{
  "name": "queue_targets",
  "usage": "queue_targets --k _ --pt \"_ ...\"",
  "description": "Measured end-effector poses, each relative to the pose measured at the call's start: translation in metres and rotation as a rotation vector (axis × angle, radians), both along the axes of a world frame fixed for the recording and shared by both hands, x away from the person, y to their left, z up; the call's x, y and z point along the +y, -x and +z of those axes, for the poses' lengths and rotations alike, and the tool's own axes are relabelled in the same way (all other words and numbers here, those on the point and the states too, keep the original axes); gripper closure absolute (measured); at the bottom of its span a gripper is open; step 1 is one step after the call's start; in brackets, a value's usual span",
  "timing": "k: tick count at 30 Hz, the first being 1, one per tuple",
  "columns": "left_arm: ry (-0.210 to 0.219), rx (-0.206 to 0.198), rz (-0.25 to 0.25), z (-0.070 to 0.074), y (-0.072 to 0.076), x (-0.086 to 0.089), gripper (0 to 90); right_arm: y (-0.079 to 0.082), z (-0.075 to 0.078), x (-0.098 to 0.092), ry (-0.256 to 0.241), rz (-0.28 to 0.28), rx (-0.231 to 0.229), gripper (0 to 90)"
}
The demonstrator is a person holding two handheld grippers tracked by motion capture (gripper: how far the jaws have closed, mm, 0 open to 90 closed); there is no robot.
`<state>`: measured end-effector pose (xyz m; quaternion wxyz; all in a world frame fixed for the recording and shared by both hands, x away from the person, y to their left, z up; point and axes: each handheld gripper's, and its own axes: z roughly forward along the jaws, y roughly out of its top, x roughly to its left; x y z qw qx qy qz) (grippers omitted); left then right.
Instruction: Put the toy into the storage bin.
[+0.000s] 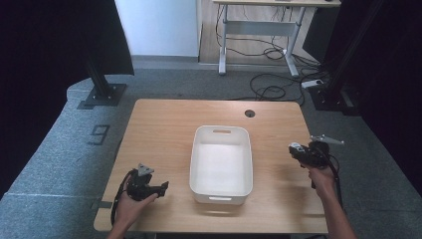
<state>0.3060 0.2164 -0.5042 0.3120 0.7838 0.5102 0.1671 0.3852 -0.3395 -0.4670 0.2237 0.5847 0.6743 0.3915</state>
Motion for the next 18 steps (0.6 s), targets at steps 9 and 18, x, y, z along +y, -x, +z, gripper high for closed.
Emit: queue_targets --k 9,18 --pt "0.0 0.0 0.002 0.0 0.0 0.0 21.7 0.004 0.009 0.008 -0.001 0.025 -0.036 50.0" --pt "0.001 0.0 0.003 0.0 0.0 0.0 21.6 0.008 0.019 0.021 0.021 0.058 -0.067 50.0"
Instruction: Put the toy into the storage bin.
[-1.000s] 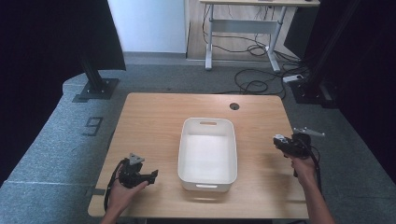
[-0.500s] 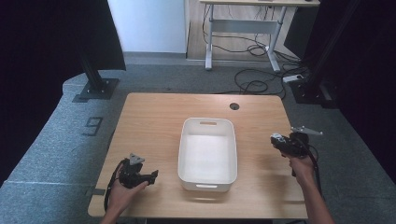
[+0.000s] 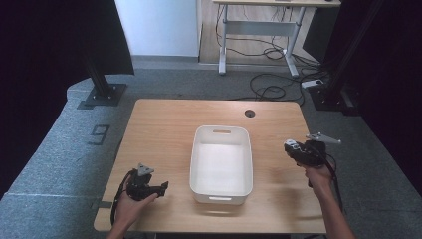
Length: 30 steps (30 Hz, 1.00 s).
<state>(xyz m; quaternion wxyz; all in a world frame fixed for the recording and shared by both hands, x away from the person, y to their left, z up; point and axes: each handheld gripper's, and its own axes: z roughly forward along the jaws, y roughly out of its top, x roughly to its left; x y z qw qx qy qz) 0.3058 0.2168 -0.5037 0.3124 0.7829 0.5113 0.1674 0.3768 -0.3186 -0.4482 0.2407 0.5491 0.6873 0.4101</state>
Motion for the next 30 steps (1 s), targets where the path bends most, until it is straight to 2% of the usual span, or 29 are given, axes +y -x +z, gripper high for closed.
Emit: queue_targets --k 7,23,30 --pt "-0.003 0.002 -0.005 0.0 0.0 0.0 21.7 0.003 0.005 0.006 0.0 0.008 -0.032 50.0" --pt "-0.005 0.007 -0.007 -0.001 -0.001 0.0 21.7 0.004 0.009 0.013 -0.012 0.03 -0.033 49.9" --pt "-0.005 0.007 -0.008 -0.001 -0.001 0.0 21.7 0.007 0.014 0.022 -0.007 0.047 -0.049 50.0"
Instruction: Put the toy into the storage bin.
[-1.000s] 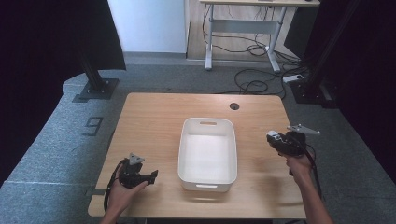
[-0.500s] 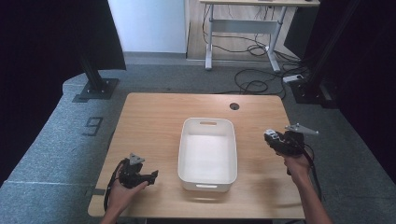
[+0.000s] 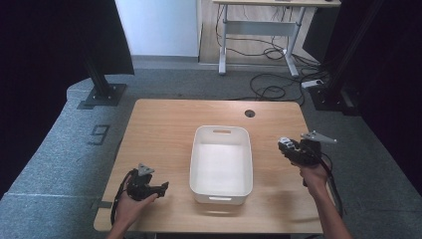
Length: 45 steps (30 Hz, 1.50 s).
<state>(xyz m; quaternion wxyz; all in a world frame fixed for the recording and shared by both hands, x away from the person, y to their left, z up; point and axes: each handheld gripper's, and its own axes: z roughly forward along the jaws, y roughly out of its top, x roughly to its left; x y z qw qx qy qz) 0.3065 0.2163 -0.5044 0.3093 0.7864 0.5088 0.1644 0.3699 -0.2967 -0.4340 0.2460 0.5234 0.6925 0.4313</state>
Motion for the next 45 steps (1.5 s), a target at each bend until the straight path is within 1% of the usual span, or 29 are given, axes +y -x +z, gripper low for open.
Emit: queue_targets --k 4,11,16,29,39,45 --pt "-0.001 0.001 0.0 0.0 0.0 0.0 21.7 0.001 0.002 0.005 0.007 0.012 -0.006 50.0" --pt "-0.002 0.001 0.001 0.0 0.0 0.0 21.7 0.001 0.004 0.013 0.002 0.028 -0.007 50.0" --pt "-0.003 0.002 0.0 0.0 0.0 0.0 21.7 0.0 0.004 0.018 -0.013 0.041 -0.009 50.0" --pt "-0.003 0.007 -0.003 -0.001 -0.001 0.0 21.8 0.0 0.008 0.032 -0.012 0.067 -0.012 50.0" --pt "-0.002 0.008 -0.003 -0.001 -0.001 0.0 21.8 0.0 0.008 0.035 -0.027 0.072 -0.009 50.0" --pt "-0.002 0.009 -0.003 -0.001 -0.001 0.0 21.8 0.0 0.009 0.039 -0.023 0.081 -0.012 50.0"
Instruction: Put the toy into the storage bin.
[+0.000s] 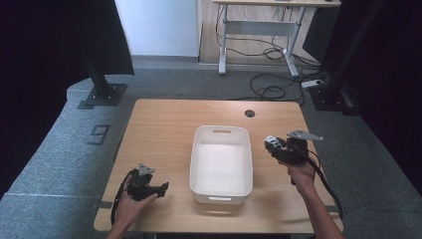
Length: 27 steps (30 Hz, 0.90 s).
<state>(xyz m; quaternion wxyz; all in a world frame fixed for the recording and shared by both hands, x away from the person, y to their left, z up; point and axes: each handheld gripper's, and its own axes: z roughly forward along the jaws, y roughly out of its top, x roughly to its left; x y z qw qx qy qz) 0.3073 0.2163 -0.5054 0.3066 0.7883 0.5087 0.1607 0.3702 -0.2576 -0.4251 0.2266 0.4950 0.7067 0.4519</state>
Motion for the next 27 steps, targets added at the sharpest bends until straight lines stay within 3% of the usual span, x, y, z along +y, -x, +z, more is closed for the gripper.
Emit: queue_targets --k 20,27 --pt "0.002 0.001 0.0 0.0 0.0 0.0 21.8 -0.001 -0.002 0.017 -0.002 0.038 0.007 49.9" --pt "0.005 0.002 0.001 0.0 0.0 0.0 21.8 -0.001 -0.002 0.028 0.019 0.054 0.004 50.0"
